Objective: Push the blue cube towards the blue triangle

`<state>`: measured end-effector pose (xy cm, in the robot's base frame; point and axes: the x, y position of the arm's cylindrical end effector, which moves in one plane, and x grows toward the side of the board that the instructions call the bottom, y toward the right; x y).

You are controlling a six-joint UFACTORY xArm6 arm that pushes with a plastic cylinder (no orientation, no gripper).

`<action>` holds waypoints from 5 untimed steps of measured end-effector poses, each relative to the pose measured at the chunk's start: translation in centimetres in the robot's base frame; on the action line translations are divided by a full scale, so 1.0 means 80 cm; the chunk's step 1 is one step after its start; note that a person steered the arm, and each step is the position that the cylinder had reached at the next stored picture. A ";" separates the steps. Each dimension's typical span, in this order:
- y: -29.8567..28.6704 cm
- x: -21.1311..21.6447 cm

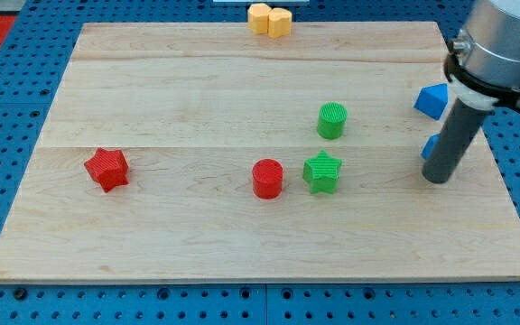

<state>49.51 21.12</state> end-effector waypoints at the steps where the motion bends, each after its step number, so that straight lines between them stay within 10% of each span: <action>1: 0.029 0.000; 5: 0.029 -0.013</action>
<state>48.45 23.41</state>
